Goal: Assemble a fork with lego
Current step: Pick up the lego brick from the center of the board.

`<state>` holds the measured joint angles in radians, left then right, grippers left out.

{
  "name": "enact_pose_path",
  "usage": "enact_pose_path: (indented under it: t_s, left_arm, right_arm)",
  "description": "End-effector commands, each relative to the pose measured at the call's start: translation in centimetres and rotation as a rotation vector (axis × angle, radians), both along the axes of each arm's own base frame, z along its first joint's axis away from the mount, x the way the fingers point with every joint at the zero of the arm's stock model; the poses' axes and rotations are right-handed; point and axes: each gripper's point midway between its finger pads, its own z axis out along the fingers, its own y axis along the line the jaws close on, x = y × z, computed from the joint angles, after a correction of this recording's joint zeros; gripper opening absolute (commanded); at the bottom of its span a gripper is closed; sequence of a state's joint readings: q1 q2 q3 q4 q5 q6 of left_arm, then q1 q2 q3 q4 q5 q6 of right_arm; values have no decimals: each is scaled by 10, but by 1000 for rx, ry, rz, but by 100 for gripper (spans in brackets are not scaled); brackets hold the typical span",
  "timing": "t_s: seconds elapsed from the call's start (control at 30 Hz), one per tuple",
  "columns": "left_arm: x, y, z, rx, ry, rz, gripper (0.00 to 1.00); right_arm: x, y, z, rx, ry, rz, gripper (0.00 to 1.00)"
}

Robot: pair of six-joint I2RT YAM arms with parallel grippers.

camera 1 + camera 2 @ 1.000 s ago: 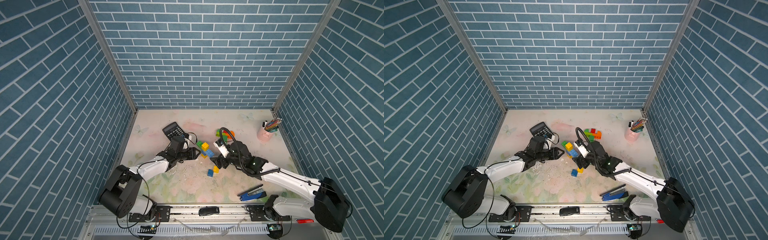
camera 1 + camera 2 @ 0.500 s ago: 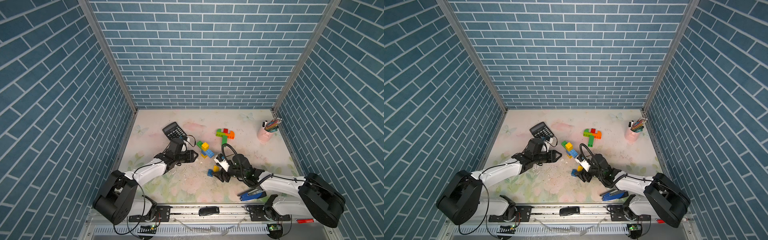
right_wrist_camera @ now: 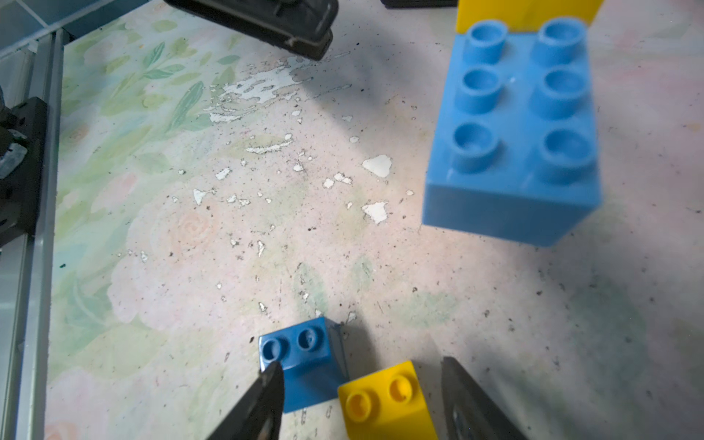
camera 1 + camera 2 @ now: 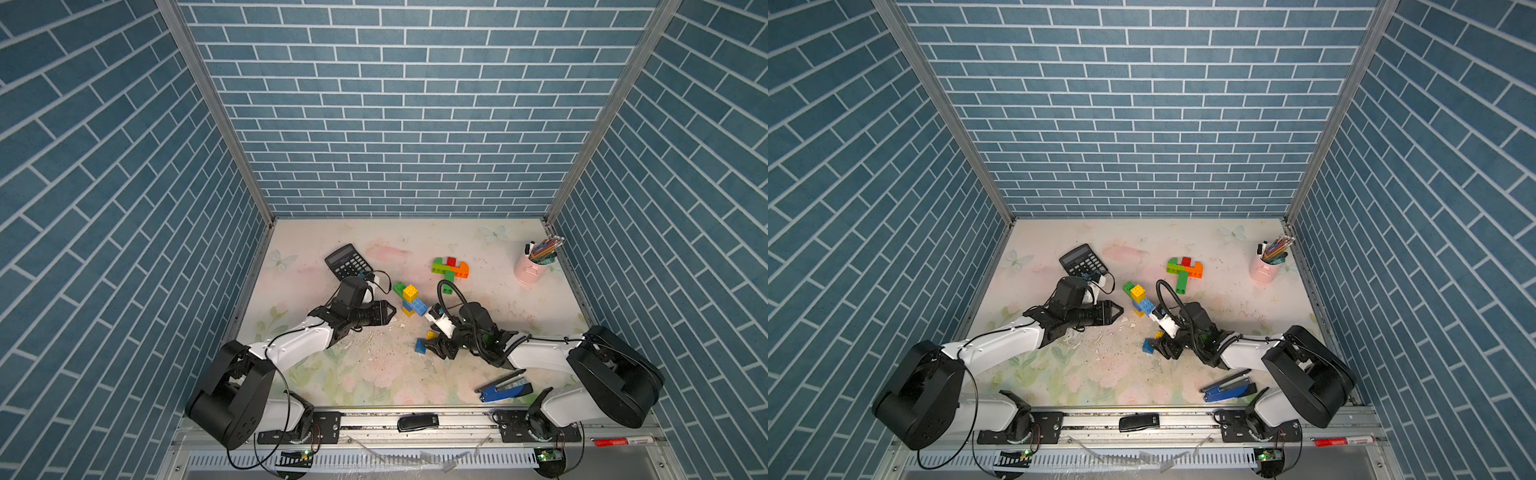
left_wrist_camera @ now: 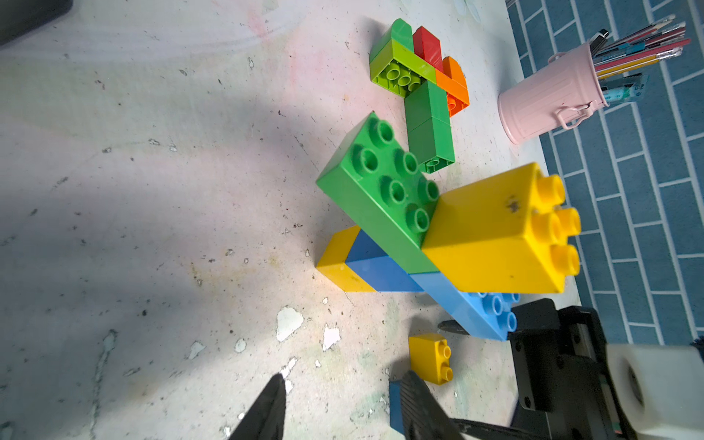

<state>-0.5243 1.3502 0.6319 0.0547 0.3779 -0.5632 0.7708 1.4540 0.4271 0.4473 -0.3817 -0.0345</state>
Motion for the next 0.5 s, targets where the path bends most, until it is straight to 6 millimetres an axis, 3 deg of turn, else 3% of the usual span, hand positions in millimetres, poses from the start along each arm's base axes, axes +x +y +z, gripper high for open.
enact_pose_path:
  t_s: [0.0, 0.23, 0.47]
  left_arm:
    - [2, -3, 9, 9, -24, -14, 50]
    - [2, -2, 7, 11, -20, -10, 50]
    - [3, -1, 9, 13, -24, -4, 50]
  right_arm:
    - [6, 5, 2, -10, -32, 25, 61]
    - [4, 0, -11, -54, 8, 18, 48]
    - [5, 0, -9, -50, 4, 9, 32]
